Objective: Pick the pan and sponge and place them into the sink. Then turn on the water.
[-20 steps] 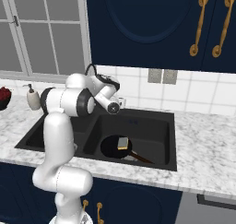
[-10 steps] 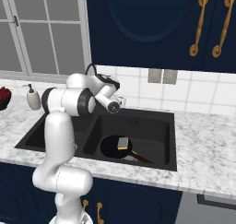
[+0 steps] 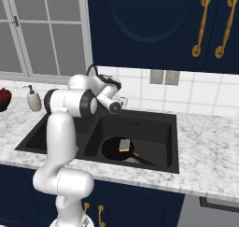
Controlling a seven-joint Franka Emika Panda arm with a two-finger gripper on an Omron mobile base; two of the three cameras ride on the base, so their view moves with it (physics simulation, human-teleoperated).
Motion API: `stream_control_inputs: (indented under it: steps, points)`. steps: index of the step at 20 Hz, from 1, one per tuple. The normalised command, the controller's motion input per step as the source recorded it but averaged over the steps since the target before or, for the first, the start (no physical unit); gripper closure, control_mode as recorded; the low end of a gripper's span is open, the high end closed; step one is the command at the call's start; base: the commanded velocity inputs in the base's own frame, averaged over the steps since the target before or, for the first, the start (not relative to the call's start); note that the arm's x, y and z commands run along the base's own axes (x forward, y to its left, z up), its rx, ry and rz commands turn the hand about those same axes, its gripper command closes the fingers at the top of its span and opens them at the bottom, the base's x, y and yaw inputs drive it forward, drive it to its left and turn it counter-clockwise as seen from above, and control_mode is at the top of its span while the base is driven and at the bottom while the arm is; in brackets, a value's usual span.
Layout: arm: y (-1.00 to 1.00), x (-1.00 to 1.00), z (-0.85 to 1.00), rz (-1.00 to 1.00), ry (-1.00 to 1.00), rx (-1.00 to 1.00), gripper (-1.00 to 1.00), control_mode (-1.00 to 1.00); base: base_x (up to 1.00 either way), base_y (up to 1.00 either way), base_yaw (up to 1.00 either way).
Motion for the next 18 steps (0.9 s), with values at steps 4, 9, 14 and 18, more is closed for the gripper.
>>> stream_control_inputs:
  steps: [4,9,14,18]
  points:
    - [0.00,0.06,0.00,0.00,0.00,0.00,-1.00,-1.00,0.00,0.00,0.00]
    - [0.00,0.00,0.00,0.00,0.00,0.00,-1.00,-1.00,0.00,0.00,0.00]
    - [0.00,0.03,0.00,0.00,0.00,0.00,-1.00,-1.00,0.00,0.00,0.00]
    - [0.00,0.10,0.00,0.00,0.00,0.00,-1.00,-1.00,0.00,0.00,0.00]
